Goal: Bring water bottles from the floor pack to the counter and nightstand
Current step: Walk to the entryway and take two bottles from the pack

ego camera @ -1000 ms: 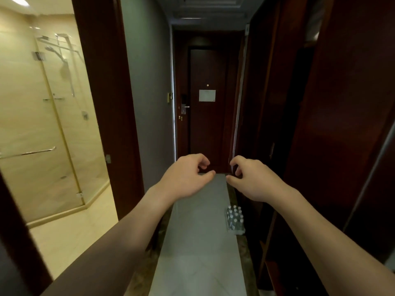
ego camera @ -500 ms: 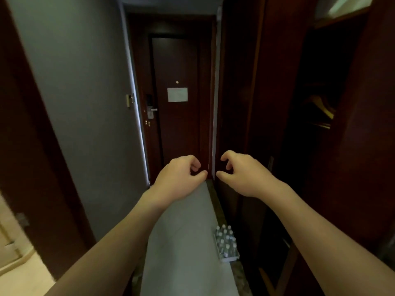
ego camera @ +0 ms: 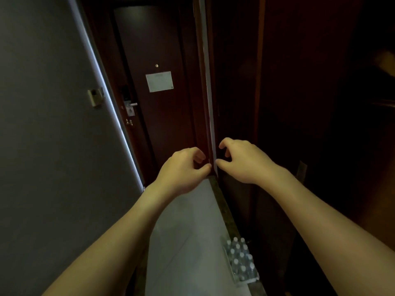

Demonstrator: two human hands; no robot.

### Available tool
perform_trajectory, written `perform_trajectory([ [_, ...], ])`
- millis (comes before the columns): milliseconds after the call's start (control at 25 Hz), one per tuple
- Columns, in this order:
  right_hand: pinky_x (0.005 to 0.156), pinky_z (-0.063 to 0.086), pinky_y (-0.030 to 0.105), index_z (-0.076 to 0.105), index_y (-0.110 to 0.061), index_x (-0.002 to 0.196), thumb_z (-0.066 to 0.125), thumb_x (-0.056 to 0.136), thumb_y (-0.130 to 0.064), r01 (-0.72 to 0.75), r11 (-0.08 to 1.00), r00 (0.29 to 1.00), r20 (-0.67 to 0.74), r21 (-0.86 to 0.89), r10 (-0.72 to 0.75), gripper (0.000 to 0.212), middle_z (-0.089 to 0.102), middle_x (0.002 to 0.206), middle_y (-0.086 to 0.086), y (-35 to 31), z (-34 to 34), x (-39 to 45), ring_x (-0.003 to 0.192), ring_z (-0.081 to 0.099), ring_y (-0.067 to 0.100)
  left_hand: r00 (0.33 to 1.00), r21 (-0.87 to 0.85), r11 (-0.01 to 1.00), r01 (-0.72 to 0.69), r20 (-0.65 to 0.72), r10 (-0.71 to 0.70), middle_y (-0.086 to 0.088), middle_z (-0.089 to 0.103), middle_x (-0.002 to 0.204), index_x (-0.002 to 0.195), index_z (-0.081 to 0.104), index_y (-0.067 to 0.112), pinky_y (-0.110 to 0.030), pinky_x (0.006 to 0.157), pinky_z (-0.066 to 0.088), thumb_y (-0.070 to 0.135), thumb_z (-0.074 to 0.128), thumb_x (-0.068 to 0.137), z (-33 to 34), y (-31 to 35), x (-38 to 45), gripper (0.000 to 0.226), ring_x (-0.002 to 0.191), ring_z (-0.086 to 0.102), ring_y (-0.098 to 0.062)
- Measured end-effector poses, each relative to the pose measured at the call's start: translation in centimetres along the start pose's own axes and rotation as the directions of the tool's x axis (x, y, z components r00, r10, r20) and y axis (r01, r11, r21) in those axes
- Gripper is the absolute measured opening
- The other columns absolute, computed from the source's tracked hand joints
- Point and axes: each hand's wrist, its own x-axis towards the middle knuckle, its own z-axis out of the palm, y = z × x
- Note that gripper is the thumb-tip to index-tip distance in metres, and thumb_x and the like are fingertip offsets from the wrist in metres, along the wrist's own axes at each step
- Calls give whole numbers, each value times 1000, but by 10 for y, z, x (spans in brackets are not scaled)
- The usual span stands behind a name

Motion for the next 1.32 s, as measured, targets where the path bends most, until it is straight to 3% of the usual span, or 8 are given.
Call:
perform_trajectory([
  [200,86,56,38,48,-20,138,61,92,-42,6,1000,996,90,-10,-5,53,62,128,3,38,39,137,111,62,21,998,8,999,37,46,-38,5,70,112,117,66,22,-37,85,57,45,64,84,30,-52,125,41,98,65,-11],
  [480,85,55,38,49,-21,136,61,91,-44,-64,996,990,122,-68,72,52,62,125,3,71,78,247,109,62,21,996,-95,995,4,91,5,4,70,111,118,66,20,-39,85,58,44,65,84,55,-112,247,41,97,67,-11],
  [720,85,54,38,53,-18,132,62,89,-40,-311,949,928,197,-54,315,50,64,123,8,119,152,281,107,63,28,923,-194,977,-83,356,149,6,70,101,109,67,25,-41,82,58,43,65,79,137,-159,320,36,91,67,-14],
  [960,86,52,37,61,-16,121,57,95,-28,-573,819,765,344,-24,545,29,67,118,5,196,265,248,106,64,27,787,-311,950,-10,584,199,0,73,97,106,69,16,-40,81,57,35,65,86,292,-204,313,28,88,69,-16],
  [1120,84,51,30,56,-17,130,60,95,-33,-731,680,645,390,63,657,39,68,120,3,269,366,194,104,66,20,766,-333,943,8,608,208,0,73,97,101,68,13,-32,76,56,29,66,87,412,-256,277,21,86,66,-13],
  [1240,89,53,35,57,-18,128,62,93,-31,-808,585,561,383,61,734,37,69,119,1,344,489,131,105,66,18,752,-279,960,32,639,160,4,70,100,106,67,15,-12,68,43,26,69,85,544,-332,230,24,86,60,-8],
  [1320,88,53,33,55,-20,128,64,92,-32,-851,520,509,360,72,782,39,66,119,0,392,595,77,104,64,16,725,-234,970,64,679,116,7,65,102,111,65,16,-9,67,36,25,70,84,645,-390,186,29,91,58,-8],
])
